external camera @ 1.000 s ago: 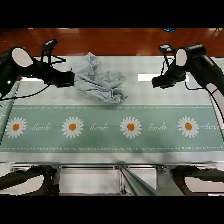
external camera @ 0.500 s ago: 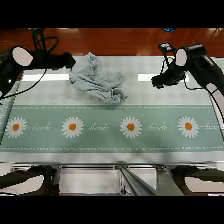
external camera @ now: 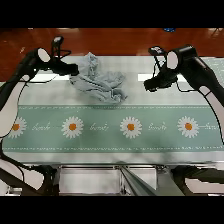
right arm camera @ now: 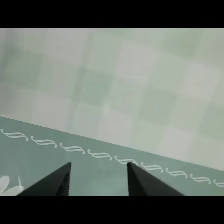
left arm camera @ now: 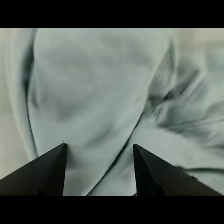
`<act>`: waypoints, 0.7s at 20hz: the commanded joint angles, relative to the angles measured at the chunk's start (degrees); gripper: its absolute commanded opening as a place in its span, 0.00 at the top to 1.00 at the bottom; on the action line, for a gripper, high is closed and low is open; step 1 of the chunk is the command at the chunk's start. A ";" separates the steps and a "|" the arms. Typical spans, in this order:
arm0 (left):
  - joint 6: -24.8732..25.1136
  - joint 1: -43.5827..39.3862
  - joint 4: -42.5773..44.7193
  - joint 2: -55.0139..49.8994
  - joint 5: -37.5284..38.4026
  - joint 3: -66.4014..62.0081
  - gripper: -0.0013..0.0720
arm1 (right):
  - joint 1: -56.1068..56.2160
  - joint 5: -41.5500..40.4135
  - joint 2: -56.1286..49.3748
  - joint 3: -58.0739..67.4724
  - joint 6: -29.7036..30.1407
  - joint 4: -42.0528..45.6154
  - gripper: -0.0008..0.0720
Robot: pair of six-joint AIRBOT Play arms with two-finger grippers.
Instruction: Fold the shirts.
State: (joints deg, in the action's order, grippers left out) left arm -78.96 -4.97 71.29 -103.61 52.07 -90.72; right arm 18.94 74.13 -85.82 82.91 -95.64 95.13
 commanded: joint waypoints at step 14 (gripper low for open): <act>-0.79 -0.76 -11.54 4.90 23.50 -23.80 0.95 | 1.88 1.92 21.38 -0.02 -3.98 5.46 0.43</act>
State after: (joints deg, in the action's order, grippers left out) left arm -79.37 -5.74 65.76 -103.68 74.72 -109.45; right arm 20.75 76.23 -71.61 82.91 -98.85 99.70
